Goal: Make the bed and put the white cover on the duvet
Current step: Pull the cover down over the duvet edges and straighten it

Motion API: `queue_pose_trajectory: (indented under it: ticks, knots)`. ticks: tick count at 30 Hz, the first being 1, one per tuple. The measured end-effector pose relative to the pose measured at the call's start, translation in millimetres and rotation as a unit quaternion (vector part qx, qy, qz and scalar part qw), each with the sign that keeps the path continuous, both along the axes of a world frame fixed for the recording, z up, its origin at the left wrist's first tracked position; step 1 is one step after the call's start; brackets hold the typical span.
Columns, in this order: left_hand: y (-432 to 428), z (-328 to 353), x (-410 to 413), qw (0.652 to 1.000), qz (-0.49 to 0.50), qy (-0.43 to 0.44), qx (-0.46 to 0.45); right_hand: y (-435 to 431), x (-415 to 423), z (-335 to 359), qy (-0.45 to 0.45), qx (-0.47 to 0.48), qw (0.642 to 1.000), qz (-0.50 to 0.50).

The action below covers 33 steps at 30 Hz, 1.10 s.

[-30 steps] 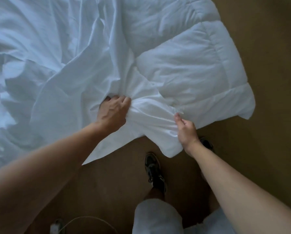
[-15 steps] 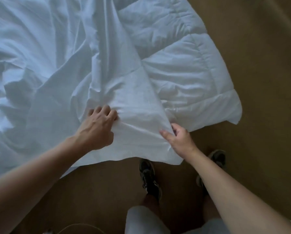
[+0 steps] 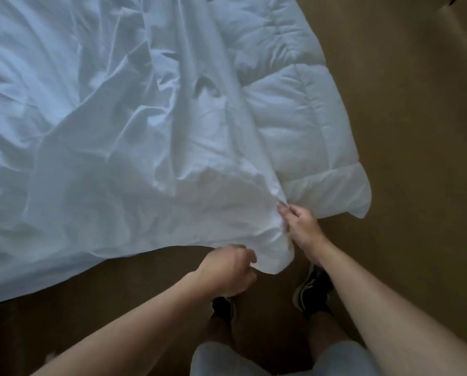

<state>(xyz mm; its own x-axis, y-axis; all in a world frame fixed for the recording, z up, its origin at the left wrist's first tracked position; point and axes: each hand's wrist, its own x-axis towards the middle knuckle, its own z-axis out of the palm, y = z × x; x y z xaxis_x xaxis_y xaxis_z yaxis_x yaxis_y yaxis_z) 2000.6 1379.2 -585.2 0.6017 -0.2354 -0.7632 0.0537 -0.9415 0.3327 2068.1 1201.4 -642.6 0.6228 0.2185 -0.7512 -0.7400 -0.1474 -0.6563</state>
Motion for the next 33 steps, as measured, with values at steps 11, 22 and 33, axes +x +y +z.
queue_pose_trajectory:
  ticks: [11, 22, 33]
  knots:
    - [-103, -27, 59, 0.885, 0.419, -0.197, 0.051, -28, 33, 33, -0.126, -0.021, 0.955, 0.269]
    - [-92, -32, 53, 0.660, 0.667, -0.345, 0.028, 70, 139, 40, -0.450, -0.048, 0.691, 0.563]
    - [-28, -24, 68, 0.457, 0.818, -0.332, 0.112, 171, 151, 39, -0.265, 0.060, 0.804, 0.529]
